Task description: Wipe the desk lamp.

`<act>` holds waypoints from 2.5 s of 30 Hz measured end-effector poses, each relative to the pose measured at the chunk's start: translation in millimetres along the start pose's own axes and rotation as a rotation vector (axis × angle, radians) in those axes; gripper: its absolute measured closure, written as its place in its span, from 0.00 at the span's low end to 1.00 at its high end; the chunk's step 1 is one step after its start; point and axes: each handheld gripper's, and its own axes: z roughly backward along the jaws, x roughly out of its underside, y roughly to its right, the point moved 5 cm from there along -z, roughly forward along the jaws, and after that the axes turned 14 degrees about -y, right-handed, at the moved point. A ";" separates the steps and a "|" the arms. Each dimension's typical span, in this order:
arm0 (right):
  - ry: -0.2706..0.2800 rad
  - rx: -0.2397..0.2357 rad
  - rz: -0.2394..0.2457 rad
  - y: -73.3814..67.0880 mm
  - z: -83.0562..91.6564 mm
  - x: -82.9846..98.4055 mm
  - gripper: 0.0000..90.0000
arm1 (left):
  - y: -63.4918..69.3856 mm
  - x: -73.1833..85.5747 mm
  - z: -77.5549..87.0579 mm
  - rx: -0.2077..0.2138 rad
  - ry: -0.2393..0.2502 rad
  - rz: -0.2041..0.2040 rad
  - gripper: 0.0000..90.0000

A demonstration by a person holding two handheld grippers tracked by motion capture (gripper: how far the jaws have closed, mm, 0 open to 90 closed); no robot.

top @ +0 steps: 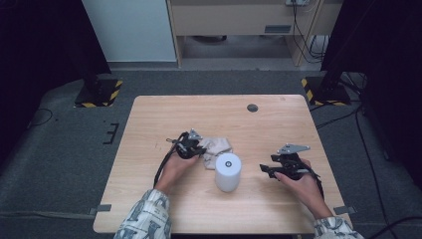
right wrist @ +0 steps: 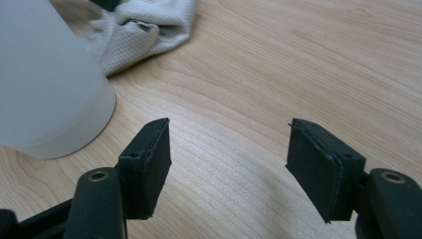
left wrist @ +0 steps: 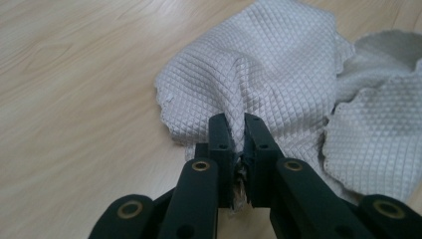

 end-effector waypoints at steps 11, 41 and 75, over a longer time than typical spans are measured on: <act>-0.012 0.006 0.005 -0.7 -2.4 -0.2 0.37 | -24.1 52.0 35.6 -0.058 0.000 0.083 0.82; -0.040 -0.012 0.025 -6.5 -9.0 3.0 0.32 | 15.8 34.9 12.6 -0.004 0.025 0.013 0.20; 0.009 -0.052 0.083 -26.8 -4.2 -5.3 0.31 | 22.7 33.8 72.8 0.074 0.202 0.007 0.95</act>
